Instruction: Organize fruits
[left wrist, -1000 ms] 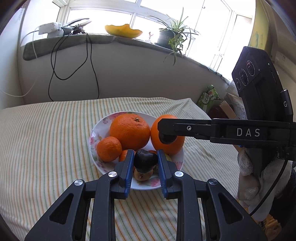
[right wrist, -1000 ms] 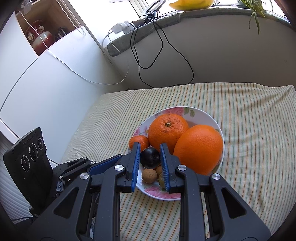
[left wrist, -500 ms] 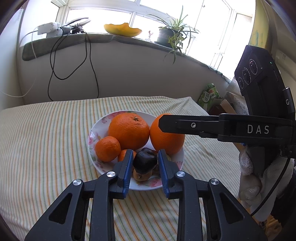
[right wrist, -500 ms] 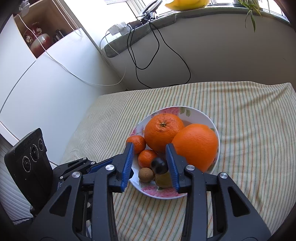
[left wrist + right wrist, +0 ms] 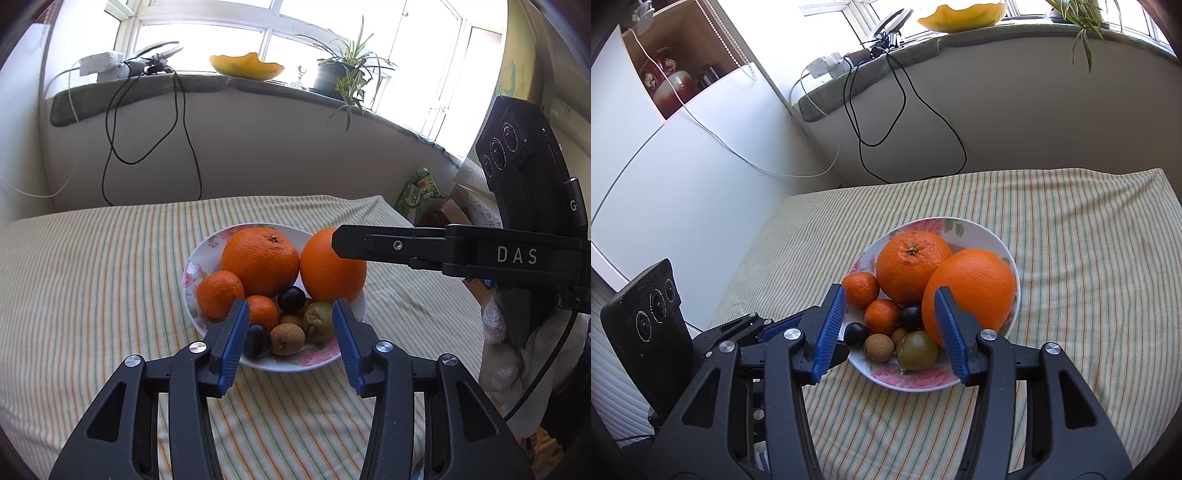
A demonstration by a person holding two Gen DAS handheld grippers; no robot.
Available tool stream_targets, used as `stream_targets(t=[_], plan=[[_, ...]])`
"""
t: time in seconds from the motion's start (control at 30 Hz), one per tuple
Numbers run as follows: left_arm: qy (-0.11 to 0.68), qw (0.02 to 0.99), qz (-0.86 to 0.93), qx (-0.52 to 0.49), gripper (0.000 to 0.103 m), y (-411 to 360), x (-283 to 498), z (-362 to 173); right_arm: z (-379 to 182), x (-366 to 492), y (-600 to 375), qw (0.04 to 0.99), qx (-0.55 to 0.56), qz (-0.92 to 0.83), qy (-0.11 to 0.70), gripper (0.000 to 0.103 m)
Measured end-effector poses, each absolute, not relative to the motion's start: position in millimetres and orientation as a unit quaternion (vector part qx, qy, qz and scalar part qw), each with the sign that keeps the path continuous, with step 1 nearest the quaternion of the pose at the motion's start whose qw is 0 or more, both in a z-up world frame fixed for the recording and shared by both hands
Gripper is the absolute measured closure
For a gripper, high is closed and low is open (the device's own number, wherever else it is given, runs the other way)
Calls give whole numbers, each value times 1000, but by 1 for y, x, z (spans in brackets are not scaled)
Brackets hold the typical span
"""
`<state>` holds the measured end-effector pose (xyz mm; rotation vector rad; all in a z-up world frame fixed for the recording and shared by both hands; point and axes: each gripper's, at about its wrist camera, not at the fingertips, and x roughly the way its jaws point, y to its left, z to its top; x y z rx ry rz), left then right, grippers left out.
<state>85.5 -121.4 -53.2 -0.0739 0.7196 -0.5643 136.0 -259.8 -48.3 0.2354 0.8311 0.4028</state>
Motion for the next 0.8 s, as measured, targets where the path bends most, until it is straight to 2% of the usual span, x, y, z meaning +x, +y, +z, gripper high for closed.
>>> stream_targets(t=[0.13,0.2,0.33,0.5,0.57,0.63,0.7,0.8], plan=[[346,900,-262,-37,40,-118,81,-51,-44,130,-261,897,103,185,389,49],[345,901,-259,-38,40,-116,79,-50,-42,126,-263,900,102,180,383,36],[344,904,-249,-40,32,-113,76,-48,-38,119,-265,909,88,168,372,35],[345,906,-241,-42,30,-110,74,-46,-38,110,-267,917,69,155,360,35],[344,907,-238,-40,24,-109,72,-45,-38,106,-268,921,65,152,353,35],[341,909,-234,-38,24,-108,70,-44,-38,102,-270,925,60,146,346,34],[338,912,-231,-38,23,-107,67,-42,-37,97,-271,930,60,139,336,27],[332,915,-226,-42,22,-104,63,-40,-36,89,-275,935,69,139,318,24]])
